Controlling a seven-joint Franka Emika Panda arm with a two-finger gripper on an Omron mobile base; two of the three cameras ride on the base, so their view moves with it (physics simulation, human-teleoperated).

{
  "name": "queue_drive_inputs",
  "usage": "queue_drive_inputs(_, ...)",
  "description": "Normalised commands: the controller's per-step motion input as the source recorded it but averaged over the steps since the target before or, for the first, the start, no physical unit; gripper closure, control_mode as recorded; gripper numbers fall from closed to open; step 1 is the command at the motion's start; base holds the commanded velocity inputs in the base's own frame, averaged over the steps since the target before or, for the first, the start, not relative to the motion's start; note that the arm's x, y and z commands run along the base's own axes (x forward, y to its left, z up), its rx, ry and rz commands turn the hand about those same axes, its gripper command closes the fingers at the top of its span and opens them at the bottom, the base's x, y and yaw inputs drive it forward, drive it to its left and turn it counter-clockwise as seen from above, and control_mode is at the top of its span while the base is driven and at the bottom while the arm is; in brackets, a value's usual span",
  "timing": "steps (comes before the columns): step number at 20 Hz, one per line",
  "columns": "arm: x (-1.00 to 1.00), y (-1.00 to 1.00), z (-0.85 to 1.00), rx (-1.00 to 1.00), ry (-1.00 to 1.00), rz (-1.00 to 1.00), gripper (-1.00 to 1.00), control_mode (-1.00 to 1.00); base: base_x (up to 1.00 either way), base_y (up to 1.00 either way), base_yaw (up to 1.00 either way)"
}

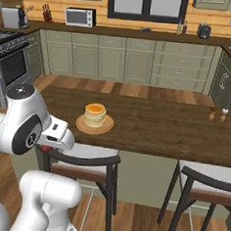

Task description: Take the strawberry from the fridge and place it on top of the pancake, located on the dining counter.

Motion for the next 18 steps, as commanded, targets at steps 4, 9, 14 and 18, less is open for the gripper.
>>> queue_drive_inputs(4, 0.0, 0.0, 0.0, 0.0, 0.0, 0.0, 1.0, 1.0, 0.75, 0.28, 0.0)
queue_drive_inputs(9, 0.0, 0.0, 0.0, 0.0, 0.0, 0.0, 1.0, 1.0, 0.39, 0.15, 0.0)
queue_drive_inputs(14, 0.25, 0.08, 0.1, -0.02, -0.04, 0.0, 1.0, -1.0, 0.3, 0.11, 0.0)
queue_drive_inputs(18, 0.98, 0.31, 0.44, -0.08, -0.01, 0.0, 1.0, -1.0, 0.0, 0.0, 0.0)
